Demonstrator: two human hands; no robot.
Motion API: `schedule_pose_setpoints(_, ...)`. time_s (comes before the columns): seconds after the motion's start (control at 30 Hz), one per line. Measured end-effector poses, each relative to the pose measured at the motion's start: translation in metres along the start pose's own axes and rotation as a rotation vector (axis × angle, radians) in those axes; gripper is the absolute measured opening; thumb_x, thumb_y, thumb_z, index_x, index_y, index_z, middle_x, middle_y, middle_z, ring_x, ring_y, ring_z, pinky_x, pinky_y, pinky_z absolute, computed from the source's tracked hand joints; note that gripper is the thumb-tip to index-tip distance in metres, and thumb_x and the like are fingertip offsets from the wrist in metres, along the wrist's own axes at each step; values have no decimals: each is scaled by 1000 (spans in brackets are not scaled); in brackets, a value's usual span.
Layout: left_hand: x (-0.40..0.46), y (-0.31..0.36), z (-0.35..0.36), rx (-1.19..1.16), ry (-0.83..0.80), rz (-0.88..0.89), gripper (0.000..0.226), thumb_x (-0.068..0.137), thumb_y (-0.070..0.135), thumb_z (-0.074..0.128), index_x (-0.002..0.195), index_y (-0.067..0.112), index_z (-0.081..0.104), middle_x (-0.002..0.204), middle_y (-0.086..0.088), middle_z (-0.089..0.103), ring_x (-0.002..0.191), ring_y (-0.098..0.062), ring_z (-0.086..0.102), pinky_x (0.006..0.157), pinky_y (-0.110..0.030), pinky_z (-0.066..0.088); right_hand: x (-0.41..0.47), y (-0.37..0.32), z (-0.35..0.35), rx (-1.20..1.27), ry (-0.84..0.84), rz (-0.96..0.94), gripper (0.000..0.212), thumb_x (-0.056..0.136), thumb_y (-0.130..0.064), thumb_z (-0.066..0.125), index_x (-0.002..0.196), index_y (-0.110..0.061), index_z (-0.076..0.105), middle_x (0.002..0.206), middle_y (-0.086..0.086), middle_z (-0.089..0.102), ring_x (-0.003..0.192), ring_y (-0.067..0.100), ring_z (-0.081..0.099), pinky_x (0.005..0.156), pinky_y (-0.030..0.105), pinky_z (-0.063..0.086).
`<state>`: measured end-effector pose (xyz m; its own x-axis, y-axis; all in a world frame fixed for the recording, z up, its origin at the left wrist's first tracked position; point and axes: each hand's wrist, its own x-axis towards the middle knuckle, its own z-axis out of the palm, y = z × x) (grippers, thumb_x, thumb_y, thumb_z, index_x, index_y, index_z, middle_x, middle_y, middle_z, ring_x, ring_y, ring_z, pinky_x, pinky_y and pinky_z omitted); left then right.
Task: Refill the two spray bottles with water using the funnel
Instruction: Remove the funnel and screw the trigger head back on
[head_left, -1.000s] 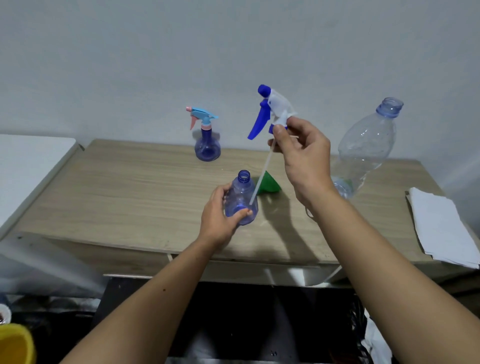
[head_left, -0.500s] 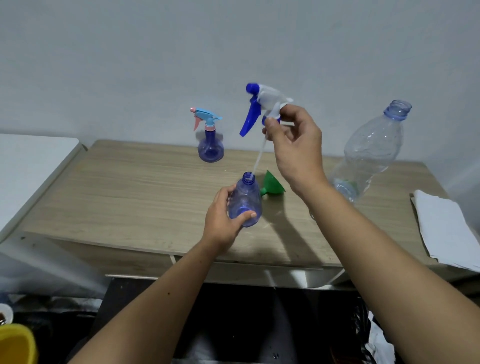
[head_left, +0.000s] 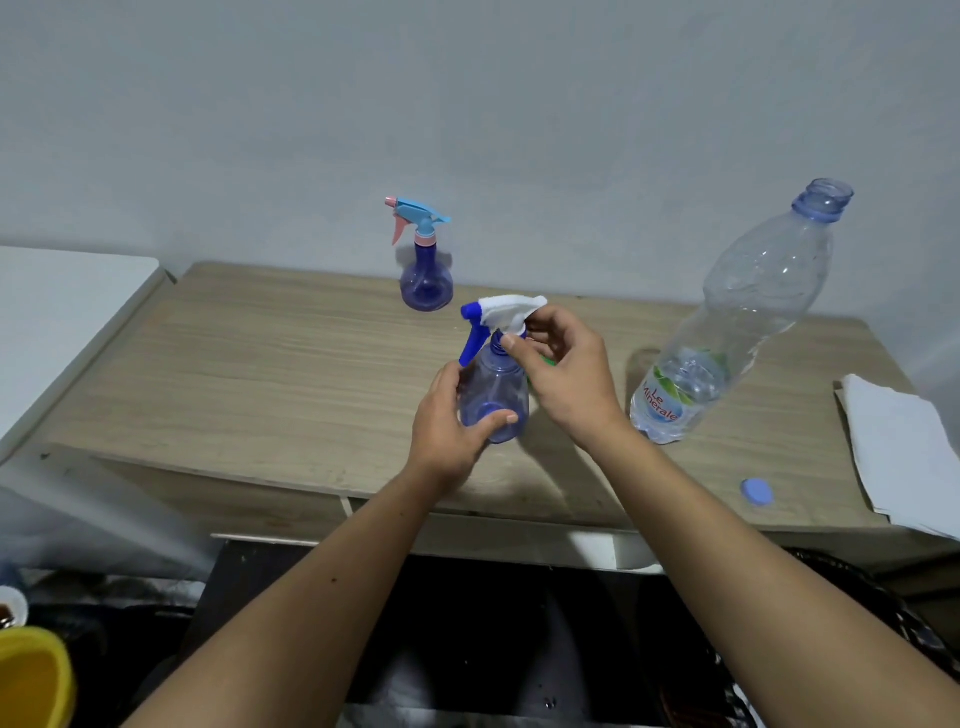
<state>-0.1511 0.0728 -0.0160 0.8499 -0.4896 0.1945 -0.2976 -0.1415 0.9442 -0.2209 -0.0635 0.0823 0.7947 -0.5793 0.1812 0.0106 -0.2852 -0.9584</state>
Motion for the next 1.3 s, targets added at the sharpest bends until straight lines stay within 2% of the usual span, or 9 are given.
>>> schedule_pose_setpoints(0.1,-1,-1,0,3,-2,-8,70,79,37,91,138,41,54,132,11,67,122,-11,66,104,-46,57,1,5,-1,29,-16,10,21,91,-5,79,109,-12,71,99,1,77,94,14,75,87,25,60)
schedule_pose_setpoints(0.27,-1,-5,2,-18,5,-25,76,78,38,91,146,30,56,135,10,67,125,-12,66,107,-48,55,0,11,1,-28,-40,-10,21,91,-8,79,112,-11,76,103,3,80,99,24,75,96,36,61)
schedule_pose_setpoints(0.53,-2,-3,2,-13,14,-19,66,80,28,94,136,30,59,128,13,69,119,-10,66,104,-43,57,0,14,11,-8,81,89,34,74,-25,96,88,-22,65,87,-5,75,83,11,71,80,35,62)
schedule_pose_setpoints(0.63,-2,-2,2,-16,11,-28,66,80,31,94,136,31,59,129,13,68,121,-9,66,104,-43,57,2,14,9,58,38,79,39,72,-20,97,99,-26,69,98,-8,77,93,10,74,88,30,62)
schedule_pose_setpoints(0.77,-2,-3,2,-16,18,-17,69,79,31,95,138,30,59,131,12,68,122,-12,66,104,-44,57,4,14,4,89,-41,29,35,82,-8,84,114,-17,75,106,2,80,100,18,75,95,37,61)
schedule_pose_setpoints(0.87,-2,-3,2,-5,21,-7,69,78,30,95,138,28,60,130,12,68,120,-8,66,102,-35,57,7,15,0,71,-67,35,29,83,-4,86,107,-13,73,93,-1,78,84,9,74,84,28,59)
schedule_pose_setpoints(1.0,-3,1,1,5,10,-8,67,79,28,95,136,26,60,128,15,67,118,-4,65,96,-20,53,13,14,-3,49,-80,55,46,73,-9,96,109,-11,66,99,3,75,82,4,70,82,23,60)
schedule_pose_setpoints(1.17,-2,-1,1,-5,16,5,66,77,26,95,135,27,62,127,13,69,117,-7,67,99,-30,56,14,19,-5,1,-114,19,31,81,-9,88,108,-15,74,105,3,79,96,14,74,95,35,60)
schedule_pose_setpoints(1.3,-2,-3,1,2,12,14,67,76,35,94,134,29,61,127,12,69,118,-11,67,101,-40,58,17,19,-4,27,-99,48,40,74,-9,95,101,-15,66,90,-2,74,75,-2,69,77,20,57)
